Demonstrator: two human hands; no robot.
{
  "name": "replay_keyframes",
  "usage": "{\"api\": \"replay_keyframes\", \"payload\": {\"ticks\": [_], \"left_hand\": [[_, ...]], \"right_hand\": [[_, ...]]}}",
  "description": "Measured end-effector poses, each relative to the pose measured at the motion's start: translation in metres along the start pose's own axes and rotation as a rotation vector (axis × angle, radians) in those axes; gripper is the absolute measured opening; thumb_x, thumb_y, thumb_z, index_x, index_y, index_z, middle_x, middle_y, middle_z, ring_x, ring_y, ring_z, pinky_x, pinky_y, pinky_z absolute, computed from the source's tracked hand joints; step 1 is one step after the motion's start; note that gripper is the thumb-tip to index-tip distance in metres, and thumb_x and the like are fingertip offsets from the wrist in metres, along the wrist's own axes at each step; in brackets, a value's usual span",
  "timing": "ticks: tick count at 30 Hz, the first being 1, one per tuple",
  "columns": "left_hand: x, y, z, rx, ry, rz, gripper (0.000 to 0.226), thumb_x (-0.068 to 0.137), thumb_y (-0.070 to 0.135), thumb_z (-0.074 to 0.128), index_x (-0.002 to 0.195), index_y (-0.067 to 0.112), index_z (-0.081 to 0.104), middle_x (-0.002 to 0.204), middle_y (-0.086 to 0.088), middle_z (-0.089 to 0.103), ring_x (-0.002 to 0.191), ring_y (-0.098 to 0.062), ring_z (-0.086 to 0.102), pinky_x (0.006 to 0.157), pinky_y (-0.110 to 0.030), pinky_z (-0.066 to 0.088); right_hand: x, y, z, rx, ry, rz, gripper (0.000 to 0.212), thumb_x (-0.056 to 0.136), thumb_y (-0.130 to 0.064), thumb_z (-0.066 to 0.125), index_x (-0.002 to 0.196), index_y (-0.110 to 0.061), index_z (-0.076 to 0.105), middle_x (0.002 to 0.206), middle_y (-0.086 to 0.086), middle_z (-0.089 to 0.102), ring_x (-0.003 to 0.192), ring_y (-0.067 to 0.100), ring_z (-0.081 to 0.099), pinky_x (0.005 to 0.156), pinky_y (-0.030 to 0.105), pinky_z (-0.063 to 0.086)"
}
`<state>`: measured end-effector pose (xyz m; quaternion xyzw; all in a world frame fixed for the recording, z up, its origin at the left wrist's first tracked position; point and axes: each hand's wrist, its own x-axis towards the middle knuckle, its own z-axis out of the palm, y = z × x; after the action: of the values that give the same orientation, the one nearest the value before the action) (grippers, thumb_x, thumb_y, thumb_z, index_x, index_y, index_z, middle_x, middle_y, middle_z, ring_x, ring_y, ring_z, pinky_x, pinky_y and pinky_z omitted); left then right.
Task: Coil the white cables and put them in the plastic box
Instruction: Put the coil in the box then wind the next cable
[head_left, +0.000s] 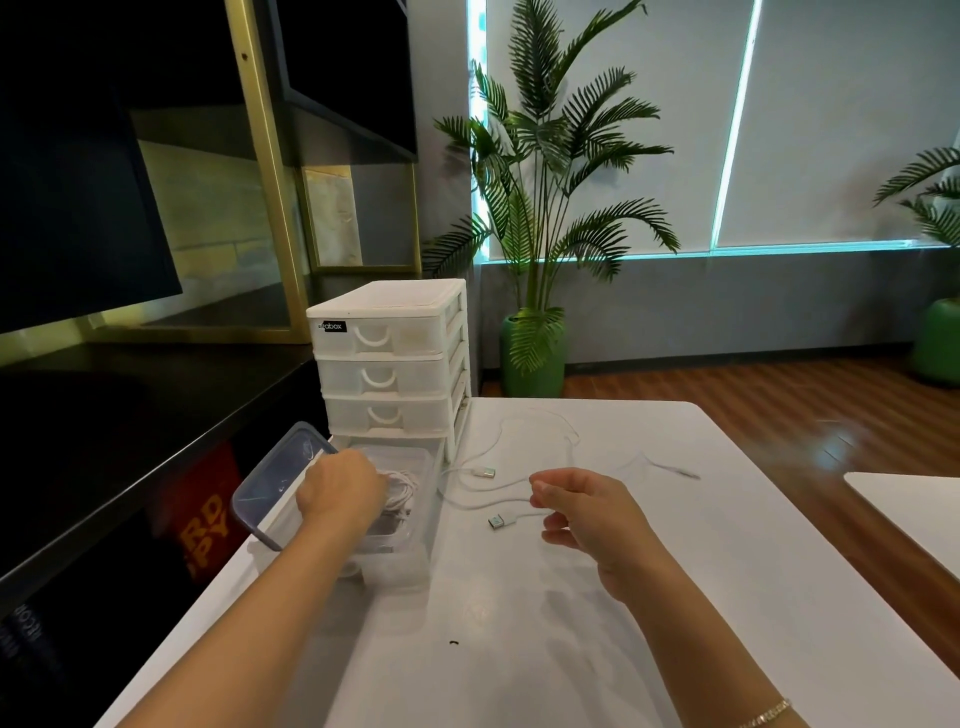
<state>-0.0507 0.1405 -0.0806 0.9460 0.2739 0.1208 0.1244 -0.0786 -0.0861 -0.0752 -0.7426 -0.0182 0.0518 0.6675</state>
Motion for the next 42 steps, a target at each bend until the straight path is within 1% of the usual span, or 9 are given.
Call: {"api": "replay_keyframes", "payload": {"ticks": [7,10,15,18,21,29,35,38,42], "left_hand": [[-0.012,0.034,-0.008,-0.127,0.079,0.216,0.024,0.092,0.023,0.047,0.100,0.014,0.068,0.102,-0.010,0.066,0.097,-0.028,0.055,0.070,-0.032,0.045],[-0.029,0.058,-0.005,-0.199,-0.020,0.340,0.019,0.091,0.023,0.051,0.100,0.018,0.067,0.103,-0.005,0.066,0.090,-0.021,0.057,0.070,-0.030,0.044],[-0.046,0.086,0.028,-0.115,-0.292,0.501,0.027,0.087,0.026,0.059,0.112,0.015,0.063,0.115,-0.004,0.063,0.104,-0.021,0.057,0.085,-0.028,0.047],[-0.052,0.092,0.042,-0.017,-0.292,0.532,0.029,0.089,0.019,0.054,0.115,0.010,0.061,0.117,-0.008,0.061,0.111,-0.025,0.054,0.089,-0.030,0.047],[-0.053,0.095,0.042,0.026,-0.332,0.560,0.028,0.088,0.007,0.050,0.112,0.008,0.065,0.101,-0.006,0.065,0.110,-0.023,0.058,0.089,-0.029,0.049],[-0.059,0.106,0.023,-0.269,-0.467,0.478,0.010,0.080,0.018,0.060,0.075,0.012,0.067,0.079,-0.002,0.064,0.069,-0.014,0.056,0.061,-0.022,0.047],[-0.067,0.116,0.008,-0.431,-0.551,0.431,0.013,0.086,0.022,0.056,0.083,0.011,0.063,0.082,-0.002,0.062,0.072,-0.013,0.057,0.066,-0.022,0.049],[-0.068,0.120,-0.005,-0.677,-0.691,0.322,0.018,0.090,0.013,0.050,0.080,0.009,0.064,0.076,-0.004,0.064,0.065,-0.014,0.058,0.075,-0.028,0.054],[-0.069,0.119,-0.020,-0.986,-0.786,0.280,0.028,0.092,0.006,0.037,0.074,0.008,0.058,0.065,-0.005,0.058,0.056,-0.014,0.052,0.066,-0.028,0.051]], "right_hand": [[0.004,-0.002,0.000,-0.002,0.016,-0.005,0.013,0.091,-0.016,0.057,0.082,-0.023,0.063,0.088,0.001,0.066,0.074,0.015,0.058,0.074,0.029,0.053],[0.009,-0.004,-0.001,0.020,0.060,-0.022,0.009,0.091,-0.015,0.057,0.087,-0.020,0.063,0.088,0.001,0.065,0.074,0.015,0.058,0.073,0.028,0.053],[0.021,-0.003,-0.011,0.022,0.190,-0.044,0.009,0.090,-0.016,0.057,0.095,-0.019,0.064,0.092,0.000,0.064,0.075,0.016,0.059,0.065,0.024,0.053],[0.027,0.001,-0.022,0.028,0.248,-0.038,0.012,0.090,-0.015,0.057,0.098,-0.016,0.066,0.093,0.001,0.064,0.075,0.018,0.059,0.071,0.029,0.055],[0.031,0.011,-0.034,0.032,0.305,-0.027,0.013,0.090,-0.015,0.057,0.099,-0.016,0.066,0.092,0.001,0.065,0.074,0.018,0.059,0.076,0.034,0.056],[0.034,0.028,-0.044,-0.030,0.346,-0.042,0.009,0.088,-0.016,0.058,0.090,-0.021,0.065,0.085,-0.007,0.063,0.079,0.017,0.061,0.082,0.037,0.055],[0.031,0.029,-0.041,-0.158,0.281,-0.037,0.017,0.088,-0.013,0.055,0.098,-0.024,0.063,0.098,-0.005,0.061,0.097,0.017,0.059,0.092,0.040,0.052],[0.027,0.027,-0.041,-0.183,0.272,-0.059,0.031,0.085,-0.002,0.049,0.102,-0.022,0.065,0.101,-0.005,0.062,0.089,0.014,0.059,0.086,0.036,0.054],[0.026,0.026,-0.042,-0.196,0.273,-0.100,0.021,0.089,-0.009,0.051,0.089,-0.025,0.066,0.089,-0.008,0.062,0.079,0.010,0.058,0.081,0.035,0.052]]}}
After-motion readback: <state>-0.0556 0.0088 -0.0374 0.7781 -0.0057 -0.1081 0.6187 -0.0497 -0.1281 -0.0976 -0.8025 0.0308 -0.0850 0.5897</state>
